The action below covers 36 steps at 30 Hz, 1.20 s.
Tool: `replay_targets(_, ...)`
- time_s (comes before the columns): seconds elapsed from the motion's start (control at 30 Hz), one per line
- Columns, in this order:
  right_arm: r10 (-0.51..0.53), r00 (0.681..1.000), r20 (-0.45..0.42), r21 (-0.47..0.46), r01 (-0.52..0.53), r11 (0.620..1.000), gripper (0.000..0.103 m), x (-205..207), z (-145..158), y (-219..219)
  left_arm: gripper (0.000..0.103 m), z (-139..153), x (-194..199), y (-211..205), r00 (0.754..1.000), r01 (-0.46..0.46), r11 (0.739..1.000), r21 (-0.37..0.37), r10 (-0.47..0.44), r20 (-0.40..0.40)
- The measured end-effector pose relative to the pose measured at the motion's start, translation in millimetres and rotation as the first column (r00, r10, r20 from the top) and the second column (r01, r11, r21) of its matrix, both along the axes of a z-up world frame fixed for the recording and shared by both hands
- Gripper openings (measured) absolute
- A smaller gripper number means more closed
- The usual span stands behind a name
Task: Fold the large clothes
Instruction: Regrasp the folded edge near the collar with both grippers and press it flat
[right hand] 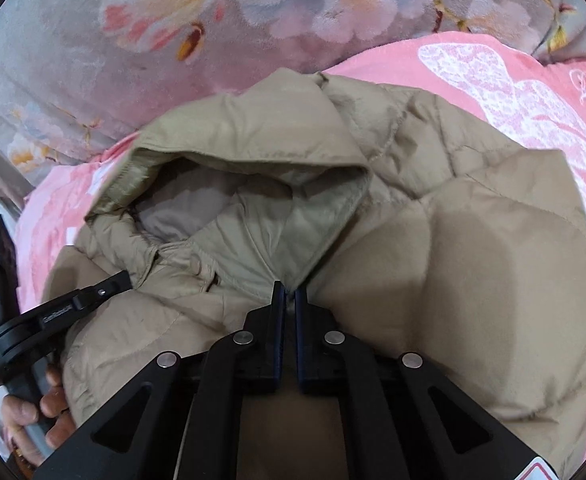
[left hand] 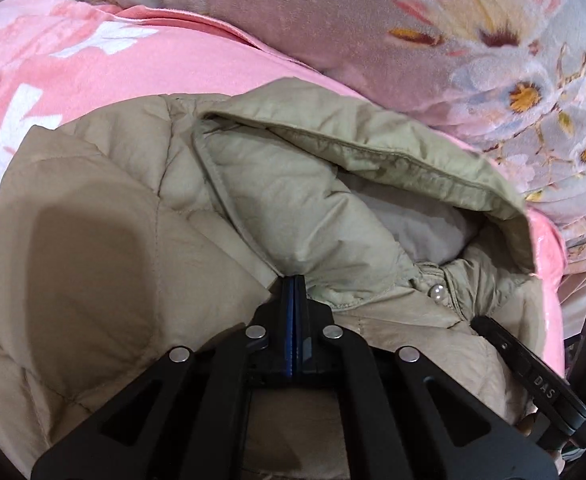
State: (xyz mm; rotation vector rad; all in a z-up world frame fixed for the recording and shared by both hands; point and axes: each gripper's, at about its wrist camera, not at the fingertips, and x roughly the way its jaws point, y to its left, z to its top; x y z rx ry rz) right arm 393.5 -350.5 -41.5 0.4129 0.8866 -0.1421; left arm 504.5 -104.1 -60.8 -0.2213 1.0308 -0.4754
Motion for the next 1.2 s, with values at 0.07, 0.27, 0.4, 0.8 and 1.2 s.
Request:
replay_targets(0.07, 0.017, 0.997, 0.077, 0.019, -0.019, 1.0, 0.027, -16.6, 21.0, -0.6, 0.008, 9.3, -4.9, 16.1, 0.999, 0.024, 0.984, -0.177, -0.031, -0.039)
replay_targets(0.27, -0.043, 0.968, 0.248, 0.317, -0.039, 0.948, 0.068, -0.3, 50.6, -31.2, 0.055, 46.4, 18.0, 37.3, 0.997, -0.033, 0.884, -0.466, -0.002, -0.076)
replay_targets(0.4, -0.137, 0.974, 0.178, 0.479, 0.036, 0.877, 0.068, 38.2, 28.0, -49.7, 0.055, 23.2, 59.0, 21.4, 0.967, -0.133, 0.847, -0.515, -0.002, -0.253)
replay_targets(0.8, -0.132, 0.984, 0.119, 0.606, 0.033, 0.795, 0.057, 32.0, 9.8, -45.8, 0.04, 31.7, 77.7, 17.0, 0.969, -0.169, 0.859, -0.482, 0.055, -0.242)
replay_targets(1.2, -0.14, 0.989, 0.041, 0.318, 0.12, 0.94, 0.01, 55.5, 12.3, -48.7, 0.006, 43.4, 69.4, -0.9, 0.99, -0.036, 0.974, -0.224, 0.005, -0.141)
